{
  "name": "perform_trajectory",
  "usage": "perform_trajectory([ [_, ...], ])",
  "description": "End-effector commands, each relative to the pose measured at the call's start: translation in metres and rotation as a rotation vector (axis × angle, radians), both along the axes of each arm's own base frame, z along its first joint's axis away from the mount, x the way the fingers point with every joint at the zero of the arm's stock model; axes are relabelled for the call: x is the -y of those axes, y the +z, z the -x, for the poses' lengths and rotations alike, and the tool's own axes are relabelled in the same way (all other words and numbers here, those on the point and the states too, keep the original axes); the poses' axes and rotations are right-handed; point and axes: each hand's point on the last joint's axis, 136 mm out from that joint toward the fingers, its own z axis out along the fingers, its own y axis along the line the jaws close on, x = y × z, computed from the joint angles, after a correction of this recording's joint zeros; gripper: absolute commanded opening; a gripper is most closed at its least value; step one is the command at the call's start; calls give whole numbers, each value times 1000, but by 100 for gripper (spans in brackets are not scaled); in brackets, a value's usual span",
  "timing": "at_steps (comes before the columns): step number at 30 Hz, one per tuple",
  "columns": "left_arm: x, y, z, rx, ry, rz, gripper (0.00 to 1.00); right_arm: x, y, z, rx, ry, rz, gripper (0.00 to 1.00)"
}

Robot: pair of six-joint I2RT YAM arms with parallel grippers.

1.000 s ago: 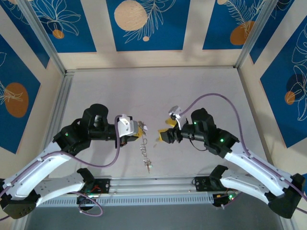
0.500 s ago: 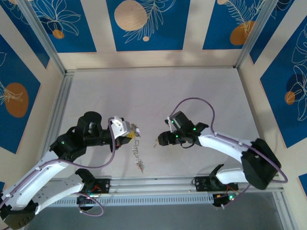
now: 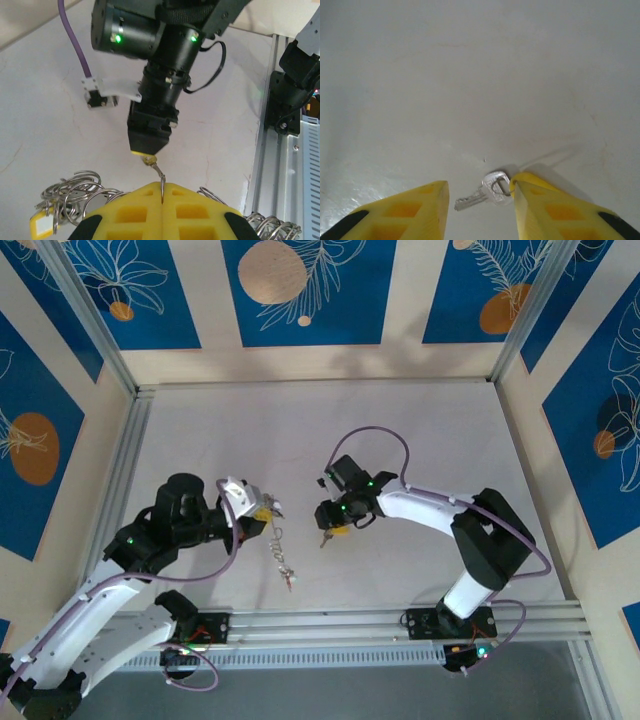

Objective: Put the keys on the keyring

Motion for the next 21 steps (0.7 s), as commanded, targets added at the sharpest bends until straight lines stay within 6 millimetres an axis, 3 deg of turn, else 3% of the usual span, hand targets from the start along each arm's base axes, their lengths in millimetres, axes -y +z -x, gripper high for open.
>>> perform_trajectory([
  [1,5,17,-1,37,-22,76,0,12,-10,21,-63,-49,101,39],
  [16,4,28,5,52,-46,132,0,7,-35,4,-85,-104,124,39],
  [21,3,29,6,56,-48,137,0,7,-38,4,-86,-102,125,32],
])
